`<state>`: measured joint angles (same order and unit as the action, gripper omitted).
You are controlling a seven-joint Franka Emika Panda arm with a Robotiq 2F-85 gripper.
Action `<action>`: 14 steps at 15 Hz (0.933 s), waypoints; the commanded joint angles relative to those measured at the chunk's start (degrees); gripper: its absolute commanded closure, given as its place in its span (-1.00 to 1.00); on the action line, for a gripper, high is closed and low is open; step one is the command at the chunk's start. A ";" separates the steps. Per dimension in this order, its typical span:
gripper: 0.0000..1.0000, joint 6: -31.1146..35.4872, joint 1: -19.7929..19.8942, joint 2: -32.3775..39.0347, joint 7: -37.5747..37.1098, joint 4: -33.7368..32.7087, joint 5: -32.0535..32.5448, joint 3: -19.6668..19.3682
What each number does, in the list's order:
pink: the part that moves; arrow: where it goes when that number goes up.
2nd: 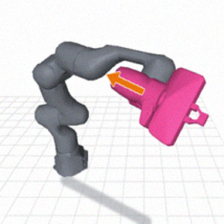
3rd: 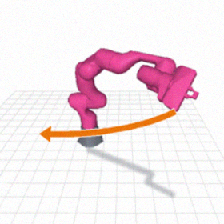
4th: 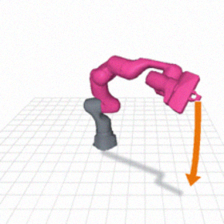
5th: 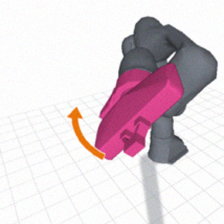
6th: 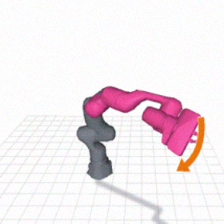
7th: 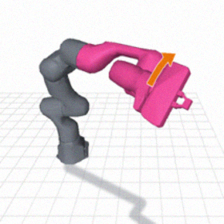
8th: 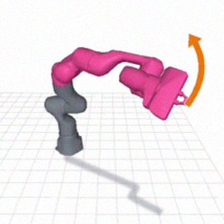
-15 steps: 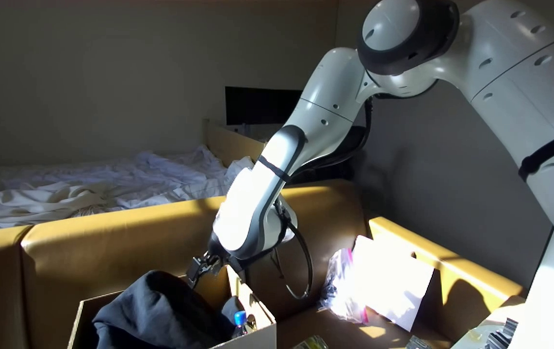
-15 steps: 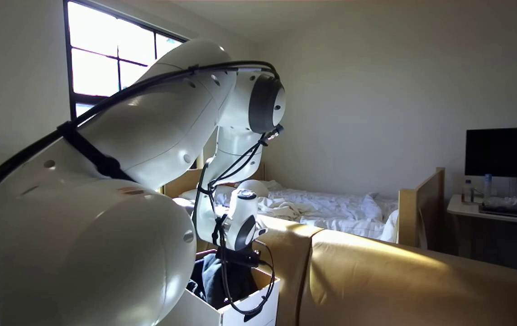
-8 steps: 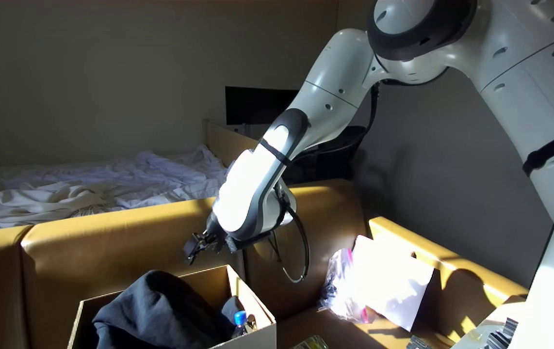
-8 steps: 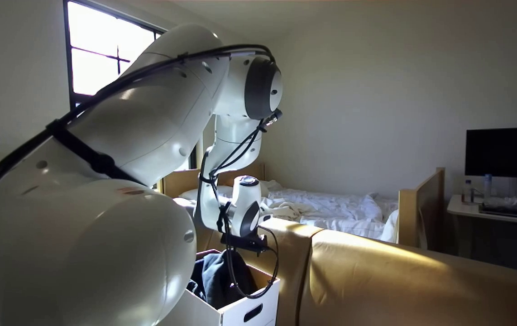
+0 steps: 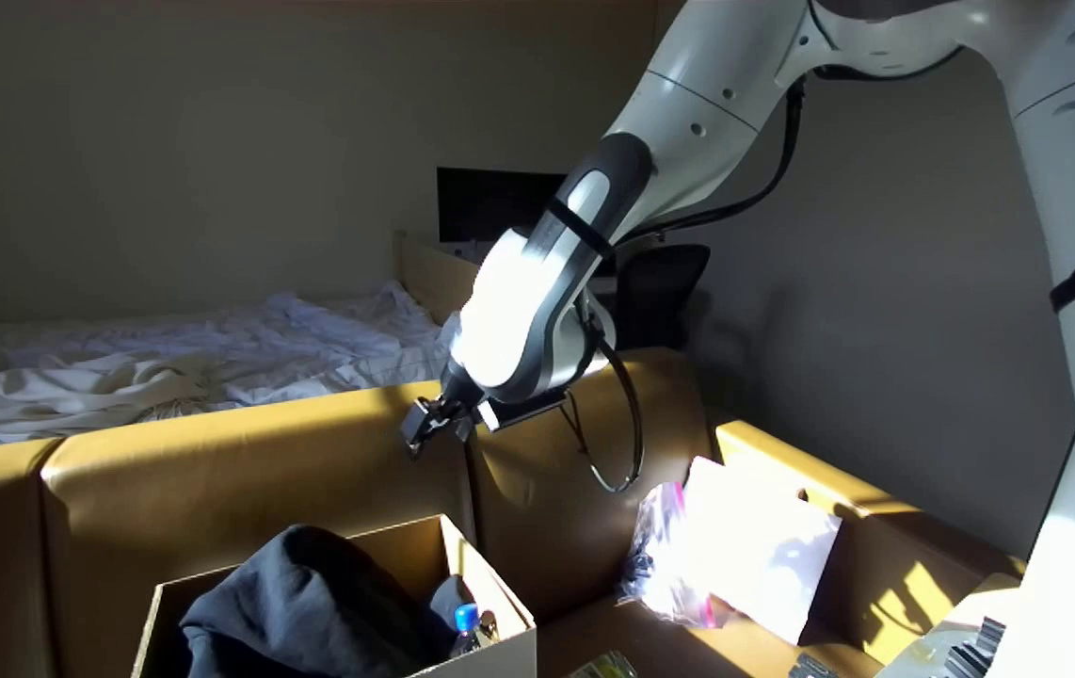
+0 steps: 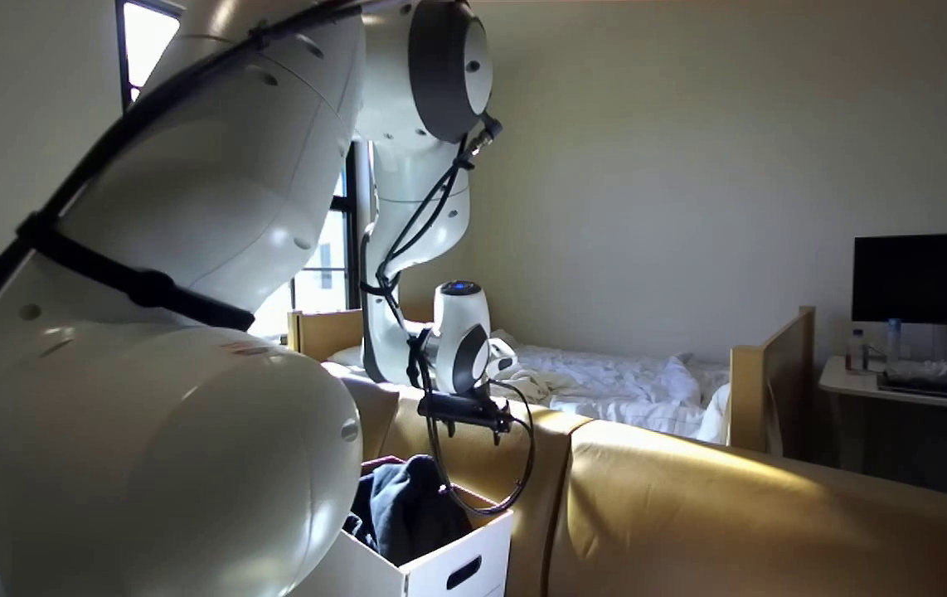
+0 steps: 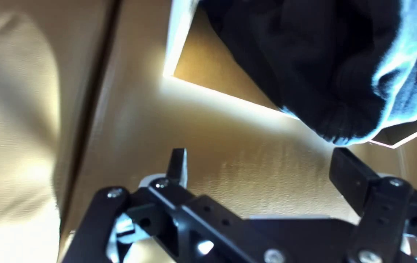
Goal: Pick up the bottle and put it in the box
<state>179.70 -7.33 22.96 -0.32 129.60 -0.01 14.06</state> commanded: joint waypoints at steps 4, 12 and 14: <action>-1.00 -25.86 -0.24 -23.86 -4.02 14.40 7.74 -13.37; -1.00 -34.52 7.37 -33.79 -0.98 21.06 6.93 -15.73; -1.00 -34.52 7.33 -33.78 -0.99 20.78 6.95 -15.47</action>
<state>145.29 -0.86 -10.77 -1.54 150.40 7.27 -2.27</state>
